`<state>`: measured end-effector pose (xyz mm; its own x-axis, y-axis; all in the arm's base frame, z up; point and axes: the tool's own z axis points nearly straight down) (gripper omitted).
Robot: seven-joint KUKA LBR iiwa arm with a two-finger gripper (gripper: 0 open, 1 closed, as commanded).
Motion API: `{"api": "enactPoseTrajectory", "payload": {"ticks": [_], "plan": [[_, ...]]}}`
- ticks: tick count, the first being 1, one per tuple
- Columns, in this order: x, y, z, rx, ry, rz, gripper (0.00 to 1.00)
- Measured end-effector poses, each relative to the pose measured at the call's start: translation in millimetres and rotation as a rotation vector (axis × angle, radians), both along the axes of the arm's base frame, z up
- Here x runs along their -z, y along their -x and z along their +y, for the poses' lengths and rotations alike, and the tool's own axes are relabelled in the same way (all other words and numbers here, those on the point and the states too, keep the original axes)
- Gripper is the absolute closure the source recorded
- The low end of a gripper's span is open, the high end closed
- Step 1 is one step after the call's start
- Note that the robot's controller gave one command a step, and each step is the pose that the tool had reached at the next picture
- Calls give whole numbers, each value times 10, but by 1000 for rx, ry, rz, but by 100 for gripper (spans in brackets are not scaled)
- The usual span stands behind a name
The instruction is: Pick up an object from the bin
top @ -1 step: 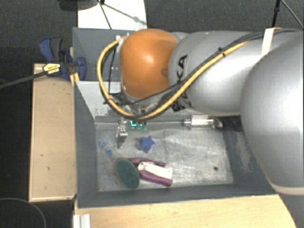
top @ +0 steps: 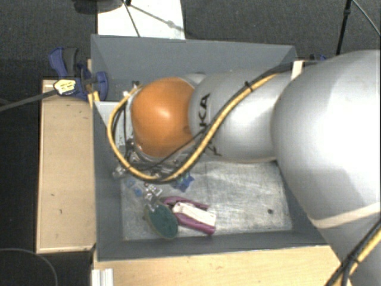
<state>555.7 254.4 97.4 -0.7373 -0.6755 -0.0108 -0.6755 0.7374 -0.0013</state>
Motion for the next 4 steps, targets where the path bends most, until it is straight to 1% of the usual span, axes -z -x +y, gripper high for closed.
{"api": "enactPoseTrajectory", "payload": {"ticks": [1, 2, 3, 4], "plan": [[-61, -111, -3, -169, 4, 8, 0], [-155, -352, 12, -364, 3, -2, 0], [258, -387, -72, -435, 16, 6, 0], [268, -172, -73, -817, 8, 6, 0]]}}
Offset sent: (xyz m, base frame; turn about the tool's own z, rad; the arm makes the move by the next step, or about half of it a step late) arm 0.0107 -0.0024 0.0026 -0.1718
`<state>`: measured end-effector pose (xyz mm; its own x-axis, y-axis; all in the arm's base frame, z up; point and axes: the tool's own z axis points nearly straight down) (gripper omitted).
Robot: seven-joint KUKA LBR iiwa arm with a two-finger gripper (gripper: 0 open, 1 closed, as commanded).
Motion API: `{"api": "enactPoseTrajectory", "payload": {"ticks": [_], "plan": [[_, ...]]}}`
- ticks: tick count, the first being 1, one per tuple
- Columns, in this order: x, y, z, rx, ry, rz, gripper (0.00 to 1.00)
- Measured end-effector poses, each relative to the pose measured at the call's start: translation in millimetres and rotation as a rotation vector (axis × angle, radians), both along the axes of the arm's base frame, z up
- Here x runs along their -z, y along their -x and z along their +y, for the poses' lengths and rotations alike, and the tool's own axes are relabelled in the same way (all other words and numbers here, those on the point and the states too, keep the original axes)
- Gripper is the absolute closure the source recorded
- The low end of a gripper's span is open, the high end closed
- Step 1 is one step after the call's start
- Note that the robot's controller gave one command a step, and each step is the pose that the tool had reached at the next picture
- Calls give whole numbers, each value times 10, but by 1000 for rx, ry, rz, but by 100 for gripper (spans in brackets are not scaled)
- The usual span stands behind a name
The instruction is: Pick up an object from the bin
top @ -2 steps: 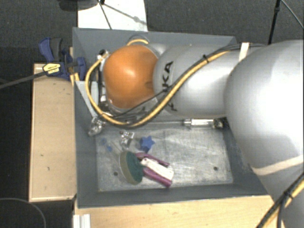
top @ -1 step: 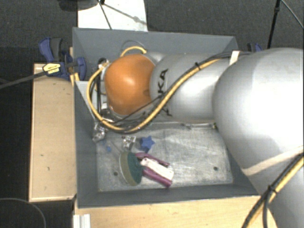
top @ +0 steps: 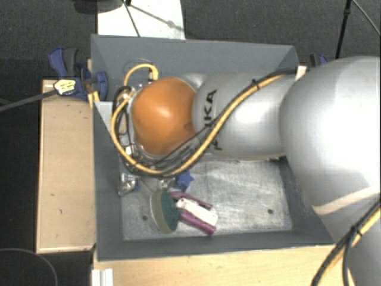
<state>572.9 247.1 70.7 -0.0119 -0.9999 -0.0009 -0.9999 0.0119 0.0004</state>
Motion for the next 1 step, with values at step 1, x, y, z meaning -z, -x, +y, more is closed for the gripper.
{"api": "enactPoseTrajectory", "payload": {"ticks": [1], "plan": [[-3, -5, -4, 5, 1, 0, 100]]}}
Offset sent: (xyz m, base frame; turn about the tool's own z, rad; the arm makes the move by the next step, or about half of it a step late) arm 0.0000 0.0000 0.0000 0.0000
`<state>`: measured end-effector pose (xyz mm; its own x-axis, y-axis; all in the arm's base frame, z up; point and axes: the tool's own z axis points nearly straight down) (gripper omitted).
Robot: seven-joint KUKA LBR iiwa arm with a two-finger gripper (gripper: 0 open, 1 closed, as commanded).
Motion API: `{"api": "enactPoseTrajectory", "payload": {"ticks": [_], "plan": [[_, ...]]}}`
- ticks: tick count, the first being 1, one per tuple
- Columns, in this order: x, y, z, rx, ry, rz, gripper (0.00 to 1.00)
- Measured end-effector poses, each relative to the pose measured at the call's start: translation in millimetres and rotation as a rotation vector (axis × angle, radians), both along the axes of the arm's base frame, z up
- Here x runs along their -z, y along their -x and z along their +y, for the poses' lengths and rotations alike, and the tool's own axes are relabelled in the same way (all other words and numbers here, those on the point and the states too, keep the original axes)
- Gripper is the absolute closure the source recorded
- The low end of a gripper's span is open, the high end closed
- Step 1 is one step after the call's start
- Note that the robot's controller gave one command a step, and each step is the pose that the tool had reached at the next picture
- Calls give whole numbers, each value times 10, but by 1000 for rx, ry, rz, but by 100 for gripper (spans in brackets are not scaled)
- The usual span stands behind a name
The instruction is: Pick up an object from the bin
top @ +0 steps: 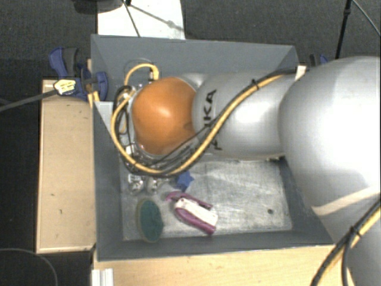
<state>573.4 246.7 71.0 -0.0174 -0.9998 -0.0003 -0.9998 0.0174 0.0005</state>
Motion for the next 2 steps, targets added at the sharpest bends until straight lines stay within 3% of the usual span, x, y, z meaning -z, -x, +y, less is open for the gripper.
{"api": "enactPoseTrajectory", "payload": {"ticks": [2], "plan": [[-885, -30, 16, 15, -5, -8, 100]]}}
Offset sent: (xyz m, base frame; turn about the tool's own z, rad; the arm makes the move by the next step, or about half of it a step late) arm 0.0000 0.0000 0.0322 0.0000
